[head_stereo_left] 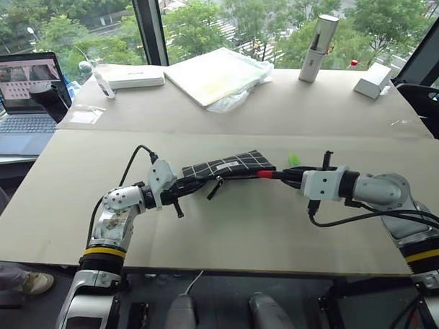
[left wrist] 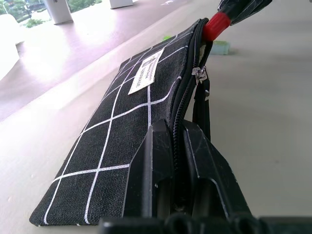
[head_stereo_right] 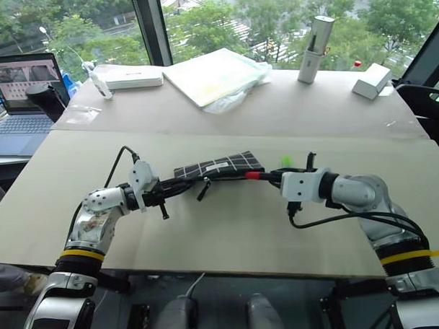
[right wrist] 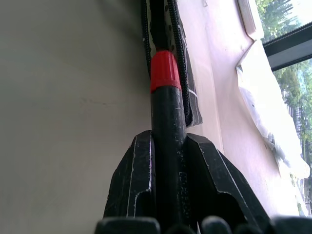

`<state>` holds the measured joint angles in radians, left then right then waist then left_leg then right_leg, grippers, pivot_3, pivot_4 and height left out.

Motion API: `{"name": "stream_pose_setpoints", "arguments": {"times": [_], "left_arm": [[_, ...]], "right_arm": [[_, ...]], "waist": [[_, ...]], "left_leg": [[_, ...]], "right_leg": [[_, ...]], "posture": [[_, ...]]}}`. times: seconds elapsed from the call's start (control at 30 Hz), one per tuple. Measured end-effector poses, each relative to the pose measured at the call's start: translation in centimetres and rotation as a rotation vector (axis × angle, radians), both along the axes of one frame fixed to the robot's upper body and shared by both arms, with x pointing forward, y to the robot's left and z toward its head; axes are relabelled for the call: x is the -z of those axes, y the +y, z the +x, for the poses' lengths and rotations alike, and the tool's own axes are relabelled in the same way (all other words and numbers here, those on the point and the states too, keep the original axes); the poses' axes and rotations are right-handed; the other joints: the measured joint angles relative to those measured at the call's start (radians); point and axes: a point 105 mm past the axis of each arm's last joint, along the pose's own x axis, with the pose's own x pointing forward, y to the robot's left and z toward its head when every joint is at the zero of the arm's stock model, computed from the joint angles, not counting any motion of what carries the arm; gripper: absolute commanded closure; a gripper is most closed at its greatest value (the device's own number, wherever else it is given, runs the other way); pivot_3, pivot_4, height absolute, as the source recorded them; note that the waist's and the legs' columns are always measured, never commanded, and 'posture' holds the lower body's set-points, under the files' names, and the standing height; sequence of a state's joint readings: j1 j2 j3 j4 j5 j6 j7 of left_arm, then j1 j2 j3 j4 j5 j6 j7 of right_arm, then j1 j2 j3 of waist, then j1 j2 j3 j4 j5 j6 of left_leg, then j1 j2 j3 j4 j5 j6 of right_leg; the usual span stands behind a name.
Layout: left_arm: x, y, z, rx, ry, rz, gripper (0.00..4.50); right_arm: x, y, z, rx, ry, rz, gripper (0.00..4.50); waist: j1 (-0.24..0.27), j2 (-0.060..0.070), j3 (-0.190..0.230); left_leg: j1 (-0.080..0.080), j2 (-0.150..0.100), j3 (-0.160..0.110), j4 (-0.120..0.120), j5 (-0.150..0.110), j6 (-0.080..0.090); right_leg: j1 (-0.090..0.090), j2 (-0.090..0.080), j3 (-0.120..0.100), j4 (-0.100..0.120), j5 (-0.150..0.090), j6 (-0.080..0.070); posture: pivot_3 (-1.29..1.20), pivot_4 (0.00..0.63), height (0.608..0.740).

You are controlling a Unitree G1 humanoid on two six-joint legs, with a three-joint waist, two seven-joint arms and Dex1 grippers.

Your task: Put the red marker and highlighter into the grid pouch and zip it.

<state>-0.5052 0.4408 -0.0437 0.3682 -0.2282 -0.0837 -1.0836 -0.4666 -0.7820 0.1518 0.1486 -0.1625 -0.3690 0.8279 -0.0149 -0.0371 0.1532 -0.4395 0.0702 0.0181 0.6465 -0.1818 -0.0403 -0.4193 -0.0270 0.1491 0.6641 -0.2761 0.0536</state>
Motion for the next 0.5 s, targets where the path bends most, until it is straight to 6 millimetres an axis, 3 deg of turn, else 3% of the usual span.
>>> {"name": "stream_pose_setpoints", "arguments": {"times": [0.13, 0.5], "left_arm": [[0.0, 0.0, 0.0, 0.004, 0.001, 0.002, 4.50], [0.2, 0.0, 0.0, 0.009, 0.009, 0.003, 4.50]], "right_arm": [[0.0, 1.5, 0.4, -0.035, -0.008, -0.004, 3.93], [1.2, 8.2, 1.4, -0.162, -0.005, 0.006, 3.93]], "waist": [[-0.001, 0.000, 0.000], [-0.001, 0.000, 0.000]], "left_leg": [[0.000, 0.000, 0.000, 0.000, 0.000, 0.000], [0.000, 0.000, 0.000, 0.000, 0.000, 0.000]], "right_leg": [[0.000, 0.000, 0.000, 0.000, 0.000, 0.000], [0.000, 0.000, 0.000, 0.000, 0.000, 0.000]], "posture": [[0.00, 0.150, 0.736], [0.00, 0.150, 0.736]]}}
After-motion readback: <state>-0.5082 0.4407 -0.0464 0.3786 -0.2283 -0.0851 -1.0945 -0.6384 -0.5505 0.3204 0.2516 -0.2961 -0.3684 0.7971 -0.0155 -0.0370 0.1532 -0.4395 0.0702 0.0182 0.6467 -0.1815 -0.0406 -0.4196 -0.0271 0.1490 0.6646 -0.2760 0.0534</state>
